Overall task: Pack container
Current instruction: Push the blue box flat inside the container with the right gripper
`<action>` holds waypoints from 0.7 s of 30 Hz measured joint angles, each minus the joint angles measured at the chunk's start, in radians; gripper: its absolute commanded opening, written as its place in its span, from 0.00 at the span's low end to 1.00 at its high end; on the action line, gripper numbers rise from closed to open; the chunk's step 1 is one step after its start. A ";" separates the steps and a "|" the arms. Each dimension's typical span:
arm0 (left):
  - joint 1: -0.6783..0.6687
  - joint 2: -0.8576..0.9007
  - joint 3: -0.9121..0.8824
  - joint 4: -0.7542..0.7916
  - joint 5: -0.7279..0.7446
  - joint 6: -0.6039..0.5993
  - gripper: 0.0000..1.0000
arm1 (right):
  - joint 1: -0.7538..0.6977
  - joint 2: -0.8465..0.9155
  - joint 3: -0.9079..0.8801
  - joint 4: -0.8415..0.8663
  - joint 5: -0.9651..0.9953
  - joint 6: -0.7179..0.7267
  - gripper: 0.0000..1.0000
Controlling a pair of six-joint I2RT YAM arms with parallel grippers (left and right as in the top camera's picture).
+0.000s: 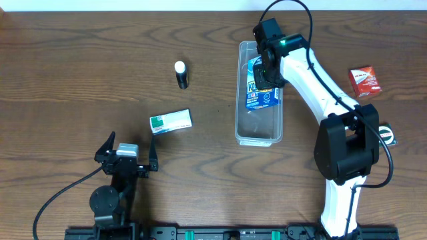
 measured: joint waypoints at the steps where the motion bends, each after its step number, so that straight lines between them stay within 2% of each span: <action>1: 0.000 0.000 0.000 0.000 0.000 0.000 0.98 | 0.000 0.000 0.002 -0.002 0.000 0.000 0.01; 14: 0.000 0.000 0.000 0.000 0.000 0.000 0.98 | 0.000 0.000 0.125 -0.090 0.020 0.000 0.01; 21: 0.000 0.000 0.000 0.000 0.000 0.000 0.98 | 0.000 0.000 0.124 -0.096 0.023 0.000 0.01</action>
